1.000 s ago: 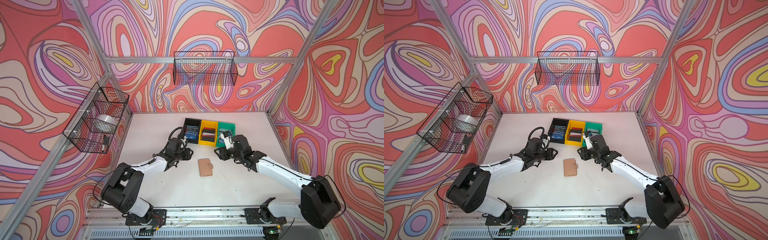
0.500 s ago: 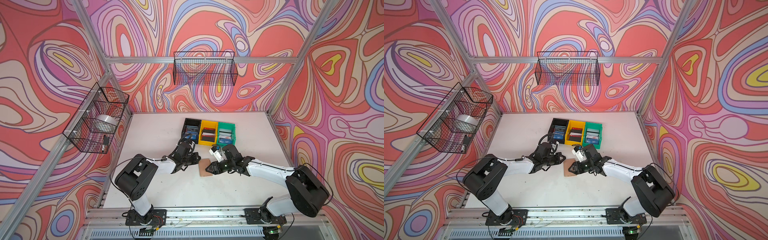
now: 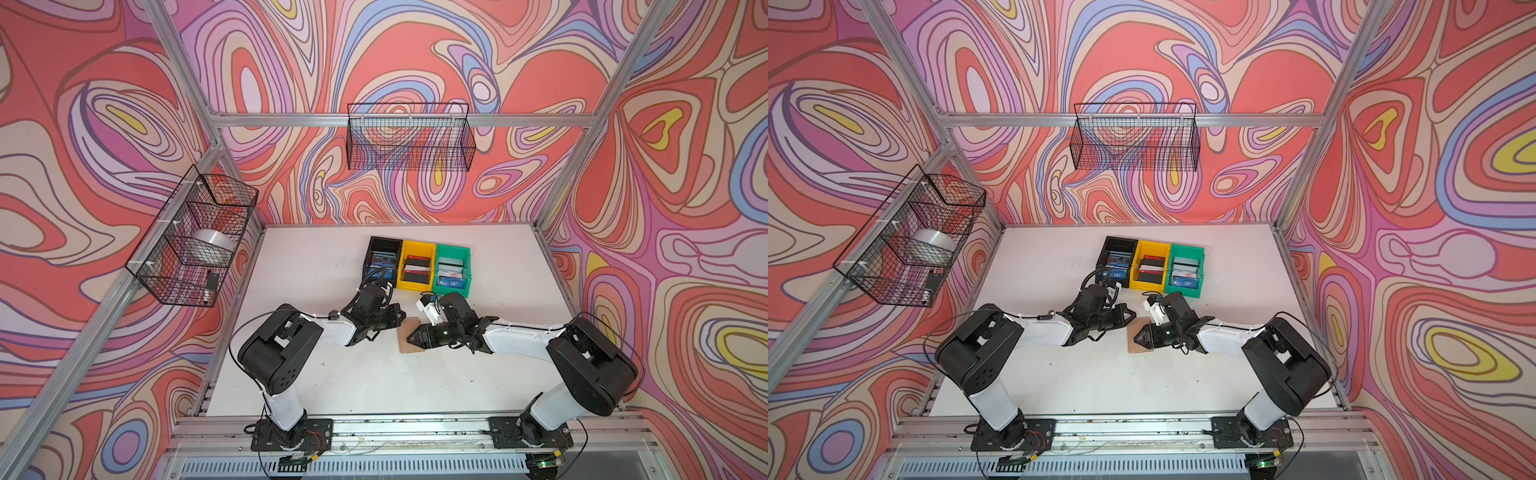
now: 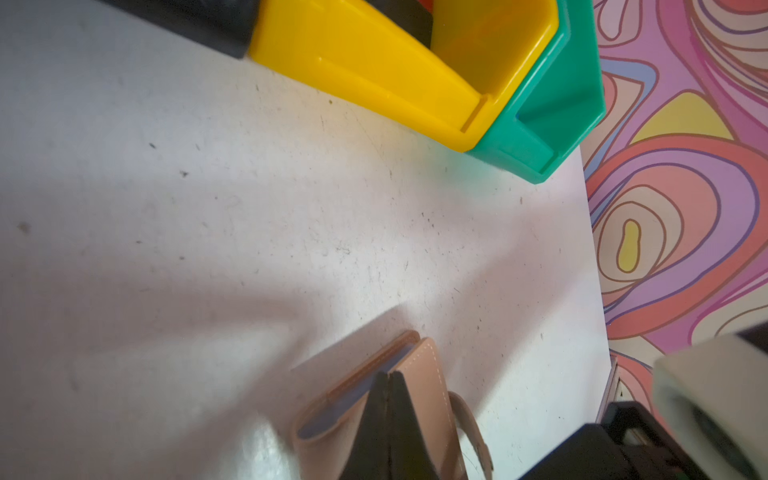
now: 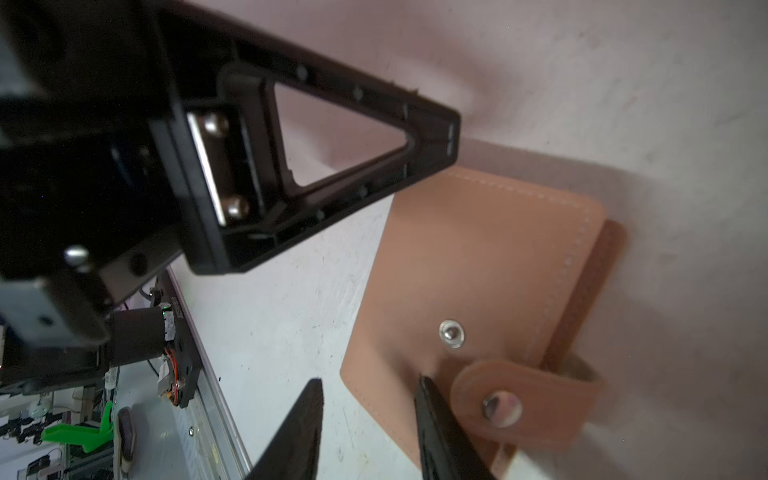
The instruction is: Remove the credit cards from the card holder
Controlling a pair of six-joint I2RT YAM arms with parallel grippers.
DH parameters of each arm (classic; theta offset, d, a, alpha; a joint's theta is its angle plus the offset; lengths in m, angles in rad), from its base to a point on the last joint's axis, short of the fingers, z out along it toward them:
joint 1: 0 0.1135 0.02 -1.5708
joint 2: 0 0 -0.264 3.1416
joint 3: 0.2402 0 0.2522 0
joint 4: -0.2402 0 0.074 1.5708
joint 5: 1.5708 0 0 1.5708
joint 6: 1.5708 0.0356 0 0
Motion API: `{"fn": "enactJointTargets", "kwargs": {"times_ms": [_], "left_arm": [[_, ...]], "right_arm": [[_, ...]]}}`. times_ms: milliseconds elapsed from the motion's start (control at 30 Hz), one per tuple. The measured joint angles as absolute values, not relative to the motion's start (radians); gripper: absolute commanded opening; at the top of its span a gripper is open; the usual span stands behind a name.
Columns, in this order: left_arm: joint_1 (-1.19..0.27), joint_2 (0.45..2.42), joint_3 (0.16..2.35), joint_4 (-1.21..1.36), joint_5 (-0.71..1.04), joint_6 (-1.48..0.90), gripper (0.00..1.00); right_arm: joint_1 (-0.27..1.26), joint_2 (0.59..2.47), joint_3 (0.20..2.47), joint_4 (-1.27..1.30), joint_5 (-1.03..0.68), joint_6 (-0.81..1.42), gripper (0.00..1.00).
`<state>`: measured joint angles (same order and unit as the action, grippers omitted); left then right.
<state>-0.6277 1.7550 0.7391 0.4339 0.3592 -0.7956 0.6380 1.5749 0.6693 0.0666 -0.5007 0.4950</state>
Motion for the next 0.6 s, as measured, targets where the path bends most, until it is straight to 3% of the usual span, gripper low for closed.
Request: {"fn": "enactJointTargets", "kwargs": {"times_ms": [400, 600], "left_arm": [[-0.662, 1.837, 0.739, 0.525, 0.371, -0.85, 0.0], [-0.662, 1.84, 0.74, 0.529, 0.373, -0.854, 0.0]], "right_arm": [[0.636, 1.575, 0.669, 0.024, -0.26, 0.543, 0.4], [0.611, 1.575, 0.669, 0.014, -0.224, 0.564, 0.4]]}}
